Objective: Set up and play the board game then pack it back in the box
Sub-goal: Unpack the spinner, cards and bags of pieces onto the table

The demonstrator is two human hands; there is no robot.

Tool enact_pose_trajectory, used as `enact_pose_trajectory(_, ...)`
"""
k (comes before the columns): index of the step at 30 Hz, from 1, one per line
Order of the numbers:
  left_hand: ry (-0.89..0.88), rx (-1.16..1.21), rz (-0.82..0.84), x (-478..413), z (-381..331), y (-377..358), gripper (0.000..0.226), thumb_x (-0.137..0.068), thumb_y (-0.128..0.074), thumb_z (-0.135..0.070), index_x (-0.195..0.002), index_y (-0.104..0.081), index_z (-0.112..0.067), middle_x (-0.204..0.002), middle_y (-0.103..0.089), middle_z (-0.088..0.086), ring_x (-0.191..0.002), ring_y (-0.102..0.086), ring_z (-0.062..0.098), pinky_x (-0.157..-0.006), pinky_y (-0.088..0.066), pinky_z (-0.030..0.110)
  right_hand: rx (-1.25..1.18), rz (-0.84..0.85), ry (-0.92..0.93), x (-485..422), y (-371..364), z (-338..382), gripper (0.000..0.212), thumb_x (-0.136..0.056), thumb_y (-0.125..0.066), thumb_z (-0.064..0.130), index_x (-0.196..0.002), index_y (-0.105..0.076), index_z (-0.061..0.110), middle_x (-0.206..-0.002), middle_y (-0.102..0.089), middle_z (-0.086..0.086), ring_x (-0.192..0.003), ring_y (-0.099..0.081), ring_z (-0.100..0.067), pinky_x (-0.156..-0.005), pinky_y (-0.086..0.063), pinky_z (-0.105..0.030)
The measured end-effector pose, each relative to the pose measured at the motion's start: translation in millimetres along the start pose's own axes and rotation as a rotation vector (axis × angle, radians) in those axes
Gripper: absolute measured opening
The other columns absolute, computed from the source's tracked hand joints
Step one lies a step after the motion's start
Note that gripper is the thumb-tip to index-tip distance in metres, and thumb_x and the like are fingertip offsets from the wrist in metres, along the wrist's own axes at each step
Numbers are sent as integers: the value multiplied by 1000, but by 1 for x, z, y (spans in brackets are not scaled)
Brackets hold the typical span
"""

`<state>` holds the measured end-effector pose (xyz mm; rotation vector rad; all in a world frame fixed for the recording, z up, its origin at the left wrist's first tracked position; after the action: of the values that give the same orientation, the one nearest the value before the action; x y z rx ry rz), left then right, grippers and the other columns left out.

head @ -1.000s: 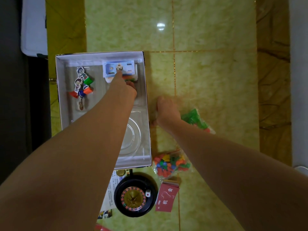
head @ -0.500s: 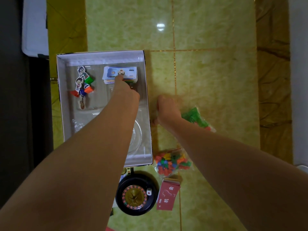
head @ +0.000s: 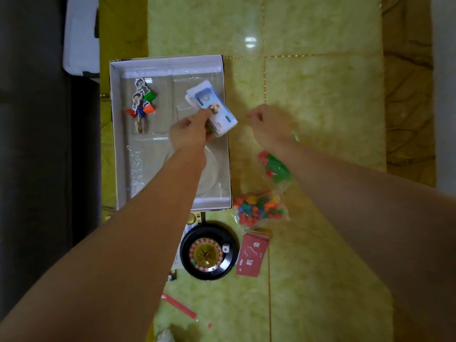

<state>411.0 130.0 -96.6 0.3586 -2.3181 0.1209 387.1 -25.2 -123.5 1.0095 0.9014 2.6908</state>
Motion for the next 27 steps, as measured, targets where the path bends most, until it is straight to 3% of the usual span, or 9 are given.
enact_pose_trajectory(2,-26,-62,134,11,9,-1,19,-79,-74,-3,-69,-59,-6,-72,-68,10,-62,-64,17,-62,-55,27,-344,53,-58,14,7,2,24,-100,-39,28,-98,-60,16,-85,-63,0,-75,-58,-16,-72,-47,-28)
enact_pose_trajectory(4,-66,-129,255,26,19,-5,17,-81,-72,-3,-69,-61,-5,-71,-71,7,-63,-67,16,-63,-56,27,-494,205,-78,36,8,7,31,-103,-32,28,-88,-57,17,-73,-59,0,-57,-57,-6,-55,-46,-18)
enact_pose_trajectory(6,-99,-170,308,43,31,-6,18,-82,-71,-3,-68,-60,-6,-73,-72,8,-64,-68,17,-63,-56,27,-641,238,-90,62,11,5,38,-105,-26,26,-96,-59,11,-71,-58,-3,-45,-54,-1,-44,-42,-17)
enact_pose_trajectory(11,-119,-266,342,86,60,-5,11,-81,-71,-1,-78,-60,0,-73,-68,10,-60,-66,14,-60,-57,26,-862,208,-132,117,13,-38,37,-103,-26,27,-102,-59,11,-77,-64,-2,-64,-59,-10,-56,-46,-21)
enact_pose_trajectory(14,-82,-407,384,112,83,-1,13,-81,-74,-6,-81,-64,3,-70,-67,11,-59,-65,16,-61,-58,30,-799,148,-126,147,11,-71,26,-103,-34,17,-120,-53,10,-93,-63,-6,-71,-62,-8,-57,-48,-19)
enact_pose_trajectory(17,-33,-659,427,128,108,14,23,-79,-78,-24,-82,-69,-3,-69,-68,11,-57,-62,18,-59,-54,32,-698,114,-117,177,5,-105,20,-103,-39,13,-119,-50,16,-94,-63,1,-65,-63,6,-53,-45,-9)
enact_pose_trajectory(20,-137,-941,386,137,129,41,21,-80,-76,-36,-83,-71,-16,-79,-69,5,-69,-62,15,-69,-50,29,-526,30,-158,206,-16,-157,28,-100,-49,28,-125,-57,16,-116,-65,-2,-100,-62,-7,-87,-51,-25)
enact_pose_trajectory(22,-210,-1088,321,143,140,62,23,-82,-74,-33,-95,-67,-16,-88,-69,3,-80,-62,16,-74,-46,27,-389,-46,-180,228,-32,-184,36,-92,-49,46,-117,-59,21,-112,-64,4,-104,-60,-12,-97,-47,-36)
enact_pose_trajectory(27,-295,-1215,284,156,165,91,21,-85,-67,-18,-106,-66,-15,-97,-69,1,-92,-63,19,-71,-41,24,-89,-73,-207,253,-60,-204,24,-94,-49,29,-110,-54,12,-104,-59,-7,-91,-59,-25,-76,-46,-36)
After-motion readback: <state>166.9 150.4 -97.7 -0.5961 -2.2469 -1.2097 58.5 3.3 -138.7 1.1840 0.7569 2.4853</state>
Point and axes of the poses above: each hand's wrist, its own x-axis away from the middle knuckle, its own y-axis out of the back of the hand, z = x × y, the point moved 2 cm from there along -x, towards the middle knuckle
